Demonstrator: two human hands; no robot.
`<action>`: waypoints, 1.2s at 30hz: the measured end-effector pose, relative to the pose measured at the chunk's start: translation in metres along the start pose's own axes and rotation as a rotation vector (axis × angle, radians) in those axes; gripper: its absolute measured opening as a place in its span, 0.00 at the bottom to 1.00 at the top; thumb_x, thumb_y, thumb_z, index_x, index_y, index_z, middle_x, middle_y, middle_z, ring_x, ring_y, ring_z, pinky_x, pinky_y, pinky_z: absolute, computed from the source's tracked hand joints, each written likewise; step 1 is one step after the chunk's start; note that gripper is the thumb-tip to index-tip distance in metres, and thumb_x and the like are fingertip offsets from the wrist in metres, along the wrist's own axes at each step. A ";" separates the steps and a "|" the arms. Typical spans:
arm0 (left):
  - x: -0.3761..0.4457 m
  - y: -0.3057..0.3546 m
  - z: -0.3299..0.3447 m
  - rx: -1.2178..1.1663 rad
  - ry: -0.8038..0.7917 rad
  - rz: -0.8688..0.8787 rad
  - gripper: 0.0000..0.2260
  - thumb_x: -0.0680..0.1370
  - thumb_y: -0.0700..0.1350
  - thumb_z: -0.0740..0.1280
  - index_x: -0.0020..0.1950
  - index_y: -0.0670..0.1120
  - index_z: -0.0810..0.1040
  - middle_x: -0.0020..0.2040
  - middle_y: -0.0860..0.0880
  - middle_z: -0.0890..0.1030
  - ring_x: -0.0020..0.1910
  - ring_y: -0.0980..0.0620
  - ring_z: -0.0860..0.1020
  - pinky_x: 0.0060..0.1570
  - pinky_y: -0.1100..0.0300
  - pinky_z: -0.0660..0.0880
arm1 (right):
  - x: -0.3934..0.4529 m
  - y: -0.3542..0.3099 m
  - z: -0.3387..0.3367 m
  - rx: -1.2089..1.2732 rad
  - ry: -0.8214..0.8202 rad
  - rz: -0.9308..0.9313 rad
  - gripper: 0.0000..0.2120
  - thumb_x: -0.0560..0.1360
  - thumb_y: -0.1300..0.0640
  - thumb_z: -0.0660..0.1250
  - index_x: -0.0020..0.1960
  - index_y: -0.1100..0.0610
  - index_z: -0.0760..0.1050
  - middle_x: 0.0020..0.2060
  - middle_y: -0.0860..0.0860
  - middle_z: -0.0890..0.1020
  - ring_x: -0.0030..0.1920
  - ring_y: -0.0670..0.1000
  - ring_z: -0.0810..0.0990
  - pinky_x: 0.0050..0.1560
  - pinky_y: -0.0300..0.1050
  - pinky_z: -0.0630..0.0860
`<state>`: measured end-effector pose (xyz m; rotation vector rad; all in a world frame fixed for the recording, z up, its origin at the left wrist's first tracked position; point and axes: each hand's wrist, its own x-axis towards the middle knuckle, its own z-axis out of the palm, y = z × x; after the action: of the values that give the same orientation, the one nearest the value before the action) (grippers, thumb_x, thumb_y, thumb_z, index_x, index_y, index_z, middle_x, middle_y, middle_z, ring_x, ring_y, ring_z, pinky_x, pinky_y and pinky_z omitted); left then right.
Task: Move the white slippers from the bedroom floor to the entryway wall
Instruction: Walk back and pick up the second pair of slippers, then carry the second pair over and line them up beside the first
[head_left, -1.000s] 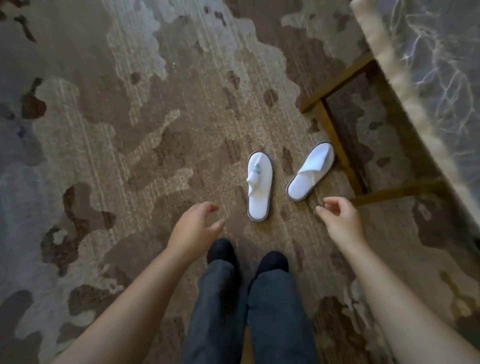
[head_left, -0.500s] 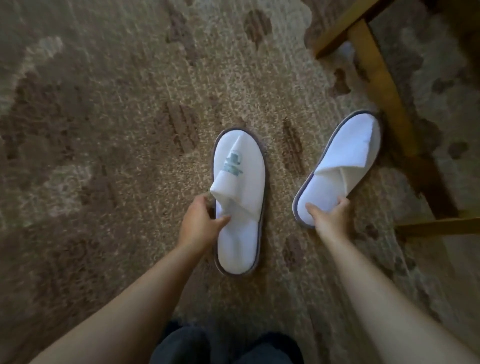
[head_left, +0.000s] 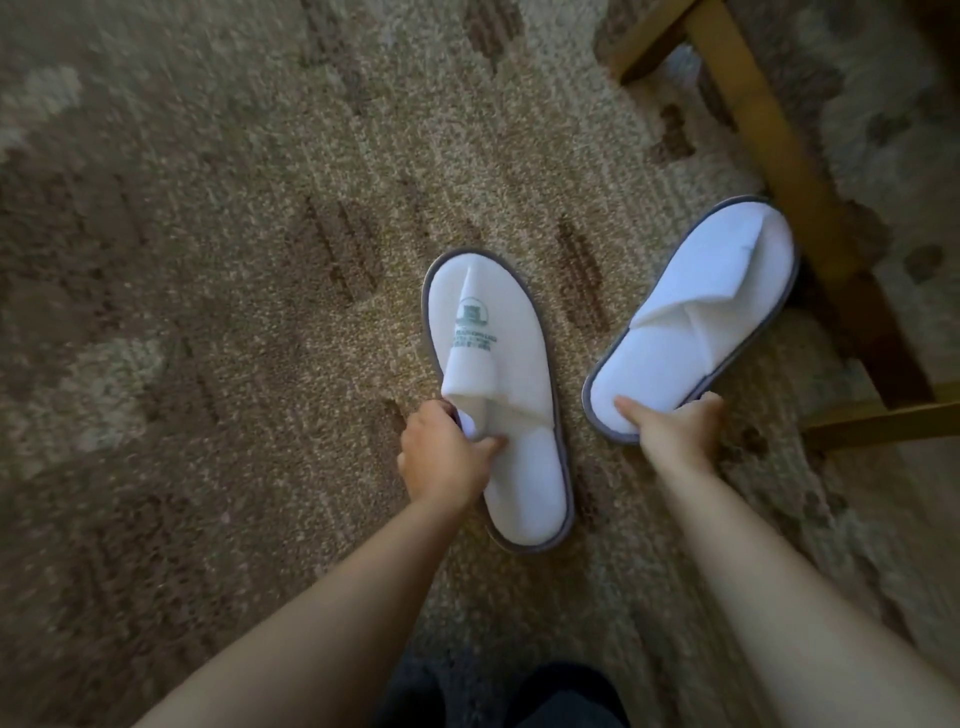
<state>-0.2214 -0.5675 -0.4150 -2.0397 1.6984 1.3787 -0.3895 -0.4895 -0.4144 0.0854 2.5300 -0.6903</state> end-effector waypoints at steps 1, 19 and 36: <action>-0.002 0.000 0.003 0.012 0.006 0.003 0.22 0.63 0.52 0.74 0.49 0.44 0.69 0.53 0.44 0.75 0.55 0.42 0.73 0.56 0.45 0.71 | 0.001 0.001 -0.001 0.028 -0.006 0.004 0.38 0.60 0.59 0.76 0.63 0.66 0.61 0.63 0.63 0.71 0.62 0.60 0.71 0.59 0.48 0.68; -0.061 0.037 -0.063 -0.281 -0.002 0.200 0.06 0.73 0.41 0.65 0.44 0.48 0.68 0.40 0.53 0.74 0.42 0.50 0.72 0.41 0.60 0.66 | -0.085 -0.042 -0.072 0.310 -0.079 -0.160 0.17 0.70 0.61 0.67 0.57 0.62 0.69 0.49 0.56 0.76 0.47 0.52 0.76 0.41 0.38 0.72; -0.391 0.198 -0.358 -0.612 -0.137 0.281 0.23 0.69 0.33 0.68 0.59 0.45 0.65 0.55 0.45 0.75 0.50 0.48 0.77 0.45 0.54 0.75 | -0.366 -0.223 -0.390 0.557 -0.290 -0.285 0.15 0.70 0.62 0.66 0.53 0.53 0.64 0.40 0.41 0.72 0.39 0.38 0.73 0.30 0.21 0.70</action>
<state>-0.1696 -0.5856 0.1484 -1.9413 1.6945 2.3085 -0.2936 -0.4657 0.1564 -0.1749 2.0301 -1.3968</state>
